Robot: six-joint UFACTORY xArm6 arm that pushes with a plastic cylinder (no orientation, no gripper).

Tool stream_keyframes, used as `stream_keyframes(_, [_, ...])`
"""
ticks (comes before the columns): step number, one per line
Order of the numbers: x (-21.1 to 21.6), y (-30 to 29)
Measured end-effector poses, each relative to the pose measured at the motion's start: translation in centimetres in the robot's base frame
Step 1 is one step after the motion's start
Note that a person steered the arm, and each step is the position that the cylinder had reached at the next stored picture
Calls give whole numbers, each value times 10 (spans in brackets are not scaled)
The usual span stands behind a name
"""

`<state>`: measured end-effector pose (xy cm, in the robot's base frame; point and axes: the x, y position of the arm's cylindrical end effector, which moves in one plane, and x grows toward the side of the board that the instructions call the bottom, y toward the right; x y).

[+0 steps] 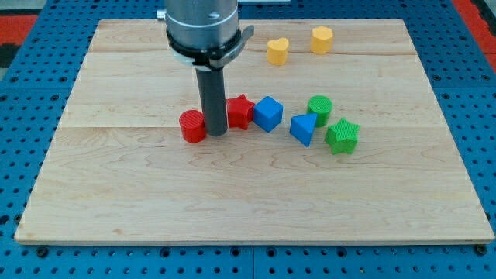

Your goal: Move the red circle to the bottom right side of the blue cube

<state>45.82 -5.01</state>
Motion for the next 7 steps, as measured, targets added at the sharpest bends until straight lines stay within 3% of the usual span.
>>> stream_keyframes(2, [23, -7])
stream_keyframes(3, [32, -65])
stream_keyframes(4, [7, -139])
stream_keyframes(5, [-27, -158])
stream_keyframes(7, [3, -93])
